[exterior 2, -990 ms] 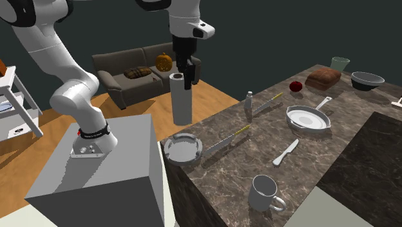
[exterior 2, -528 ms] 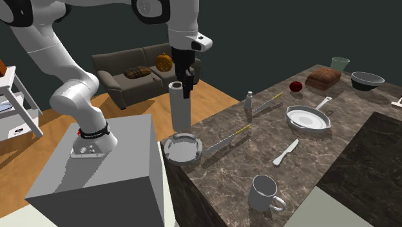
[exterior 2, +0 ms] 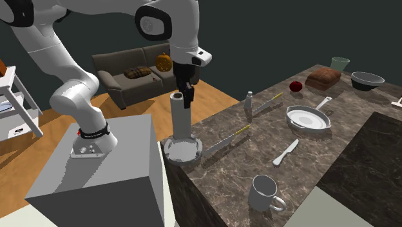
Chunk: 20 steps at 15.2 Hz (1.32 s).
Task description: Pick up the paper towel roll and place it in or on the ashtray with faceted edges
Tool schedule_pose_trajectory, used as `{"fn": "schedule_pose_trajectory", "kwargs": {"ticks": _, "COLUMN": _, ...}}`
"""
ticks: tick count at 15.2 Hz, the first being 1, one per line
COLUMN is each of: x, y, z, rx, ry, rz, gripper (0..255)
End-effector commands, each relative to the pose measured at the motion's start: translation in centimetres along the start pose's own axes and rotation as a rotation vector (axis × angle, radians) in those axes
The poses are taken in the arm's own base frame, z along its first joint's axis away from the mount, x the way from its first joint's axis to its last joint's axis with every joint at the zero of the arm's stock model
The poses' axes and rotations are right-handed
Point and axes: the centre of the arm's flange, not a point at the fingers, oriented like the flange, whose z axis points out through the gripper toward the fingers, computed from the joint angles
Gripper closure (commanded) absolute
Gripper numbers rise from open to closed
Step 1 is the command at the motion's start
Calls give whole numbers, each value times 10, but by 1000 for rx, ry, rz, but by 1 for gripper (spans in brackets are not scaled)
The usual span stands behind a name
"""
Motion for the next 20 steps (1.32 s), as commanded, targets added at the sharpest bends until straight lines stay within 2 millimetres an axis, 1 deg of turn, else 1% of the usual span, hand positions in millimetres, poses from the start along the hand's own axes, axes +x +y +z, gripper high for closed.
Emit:
{"fn": "schedule_pose_trajectory", "kwargs": {"ticks": 1, "x": 1, "y": 1, "z": 10, "rx": 0, "ry": 1, "rz": 0, "gripper": 255}}
{"fn": "schedule_pose_trajectory", "kwargs": {"ticks": 12, "x": 4, "y": 4, "z": 70, "rx": 0, "ry": 1, "rz": 0, "gripper": 255}}
{"fn": "schedule_pose_trajectory", "kwargs": {"ticks": 20, "x": 4, "y": 4, "z": 70, "rx": 0, "ry": 1, "rz": 0, "gripper": 255}}
